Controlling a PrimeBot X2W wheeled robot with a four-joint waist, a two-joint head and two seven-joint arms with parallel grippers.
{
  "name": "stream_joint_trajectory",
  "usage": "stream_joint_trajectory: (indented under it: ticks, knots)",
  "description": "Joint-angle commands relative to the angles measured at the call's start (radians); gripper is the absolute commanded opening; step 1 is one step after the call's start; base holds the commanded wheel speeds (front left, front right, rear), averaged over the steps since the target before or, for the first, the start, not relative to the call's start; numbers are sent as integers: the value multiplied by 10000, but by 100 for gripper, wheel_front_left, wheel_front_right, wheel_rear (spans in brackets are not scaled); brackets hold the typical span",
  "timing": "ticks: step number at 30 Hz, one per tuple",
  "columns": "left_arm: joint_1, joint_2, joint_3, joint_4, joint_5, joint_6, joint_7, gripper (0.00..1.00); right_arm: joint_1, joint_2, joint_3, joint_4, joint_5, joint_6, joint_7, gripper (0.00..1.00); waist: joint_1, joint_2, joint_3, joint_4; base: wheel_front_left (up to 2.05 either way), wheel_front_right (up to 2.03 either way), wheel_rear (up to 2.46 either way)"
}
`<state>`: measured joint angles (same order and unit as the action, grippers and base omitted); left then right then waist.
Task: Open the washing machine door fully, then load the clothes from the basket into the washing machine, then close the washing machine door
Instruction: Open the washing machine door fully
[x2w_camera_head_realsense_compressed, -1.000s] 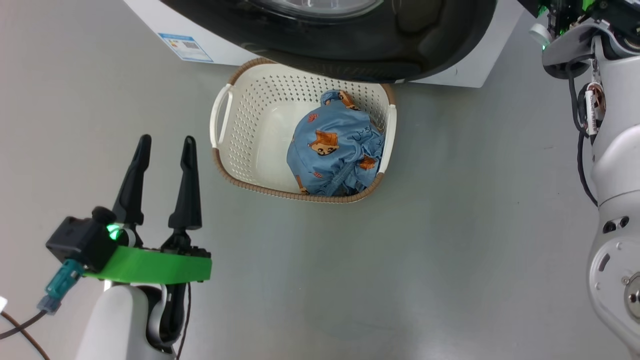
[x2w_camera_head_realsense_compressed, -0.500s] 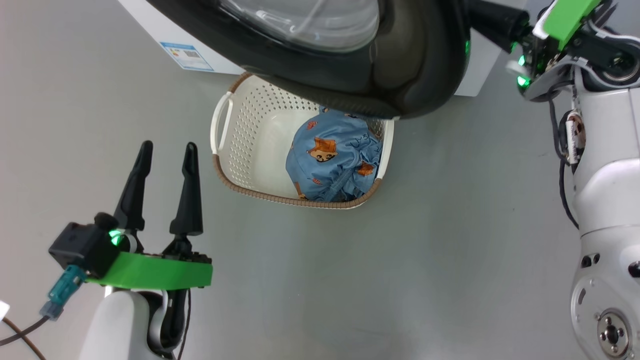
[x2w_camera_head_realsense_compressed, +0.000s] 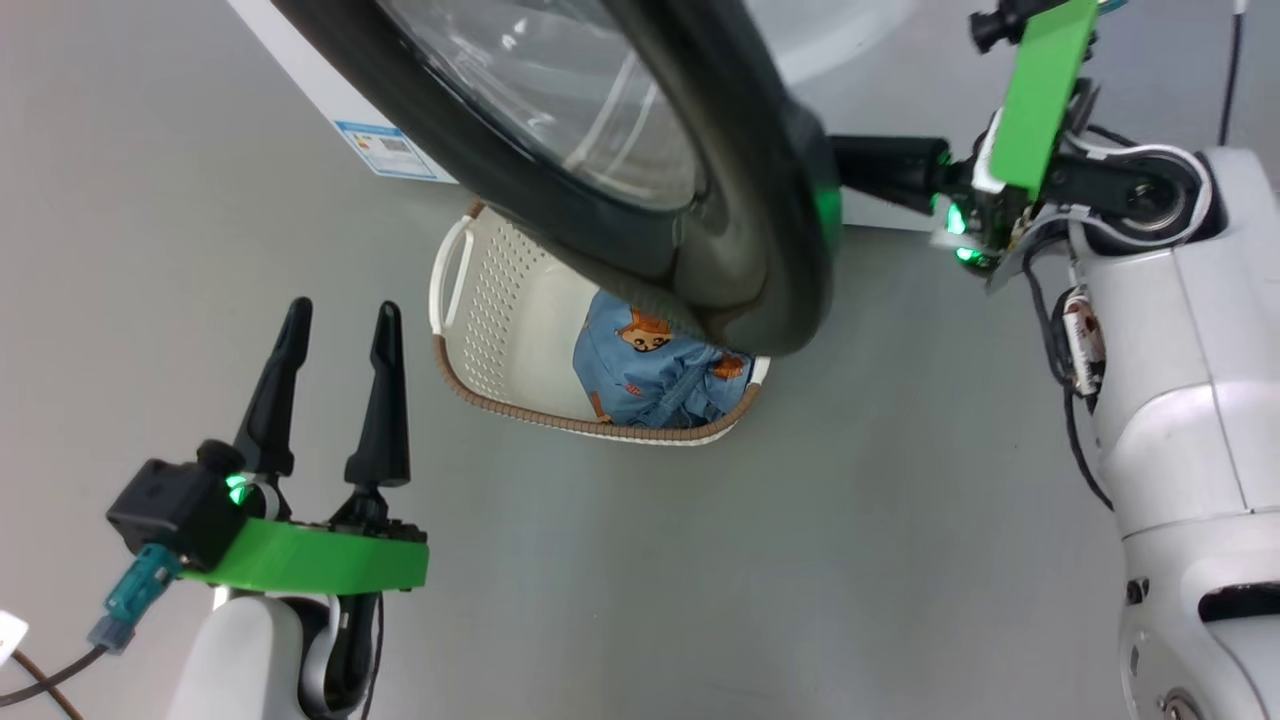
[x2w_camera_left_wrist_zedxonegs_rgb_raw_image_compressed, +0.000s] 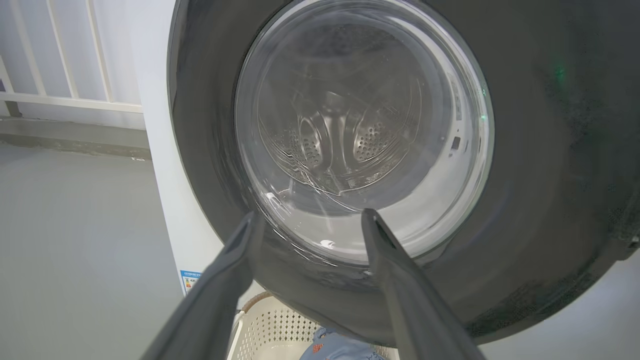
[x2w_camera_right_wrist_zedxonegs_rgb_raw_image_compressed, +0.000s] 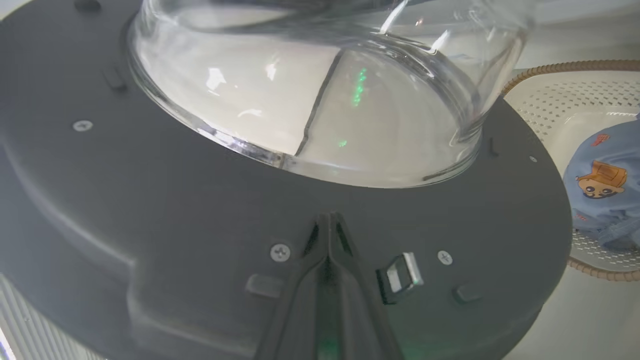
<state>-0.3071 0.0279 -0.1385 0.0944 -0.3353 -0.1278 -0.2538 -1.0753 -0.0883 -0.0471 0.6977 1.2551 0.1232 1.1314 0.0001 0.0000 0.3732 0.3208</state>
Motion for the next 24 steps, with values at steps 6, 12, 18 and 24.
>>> stream_joint_trajectory:
  ticks: [6,12,18,24]
  knots:
    - [211,252,262,-274,121,-29,-80,100,503,380,1652,-817,1253,75,178,0,0,0,-278,162,0,0,0]
    - [297,249,276,-230,128,-29,-80,100,659,380,2760,-881,2049,75,-93,0,0,0,-399,271,0,0,0]
    - [378,244,392,-162,154,-29,-80,100,783,380,3855,-852,2815,75,-451,0,0,0,-529,382,0,0,0]
    - [439,239,600,-38,193,-29,-80,100,932,380,5090,-1086,3748,75,-753,0,0,0,-616,357,0,0,0]
